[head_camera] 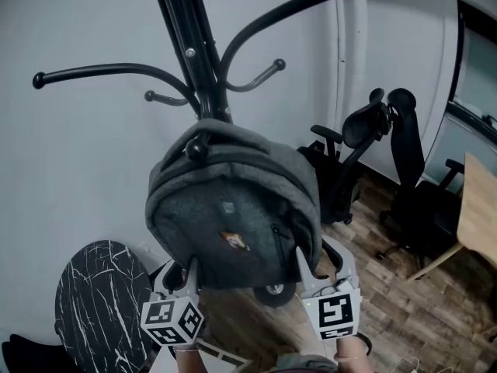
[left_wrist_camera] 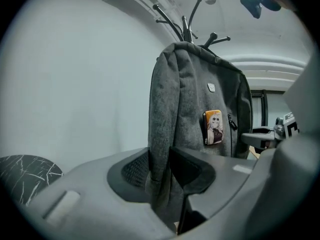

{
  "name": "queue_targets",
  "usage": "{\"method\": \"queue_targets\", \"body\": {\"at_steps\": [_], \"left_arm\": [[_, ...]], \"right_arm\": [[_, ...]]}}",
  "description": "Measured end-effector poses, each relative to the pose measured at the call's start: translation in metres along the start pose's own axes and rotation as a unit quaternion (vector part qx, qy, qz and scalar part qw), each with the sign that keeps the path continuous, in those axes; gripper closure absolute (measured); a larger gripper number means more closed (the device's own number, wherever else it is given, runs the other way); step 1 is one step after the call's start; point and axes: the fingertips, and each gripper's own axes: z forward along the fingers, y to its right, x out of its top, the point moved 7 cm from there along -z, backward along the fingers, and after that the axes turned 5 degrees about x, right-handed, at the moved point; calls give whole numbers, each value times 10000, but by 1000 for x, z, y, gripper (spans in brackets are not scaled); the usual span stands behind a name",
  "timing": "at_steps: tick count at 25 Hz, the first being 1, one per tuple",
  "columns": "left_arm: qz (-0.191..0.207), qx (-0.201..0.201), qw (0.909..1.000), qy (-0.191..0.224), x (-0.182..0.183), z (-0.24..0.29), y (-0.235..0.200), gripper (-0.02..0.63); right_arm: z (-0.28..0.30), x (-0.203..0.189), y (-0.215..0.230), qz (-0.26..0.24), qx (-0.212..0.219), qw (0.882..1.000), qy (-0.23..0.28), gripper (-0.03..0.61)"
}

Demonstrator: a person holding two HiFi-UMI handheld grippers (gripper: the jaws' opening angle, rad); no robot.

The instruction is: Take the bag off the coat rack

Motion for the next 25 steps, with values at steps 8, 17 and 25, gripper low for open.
{"method": "queue_targets", "body": {"at_steps": [8,17,25], "left_arm": [[115,53,9998,153,2,-8,6,531],[162,79,9995,269,7,-25,11,546],[201,134,9991,361,13,-44,14,548]], "right_arm": [[-6,5,-7,-233,-79,9997,25,465],[-19,15,-12,-389,-37,9992,106,477],[-33,22,-18,-517,-20,9984,207,477]]}}
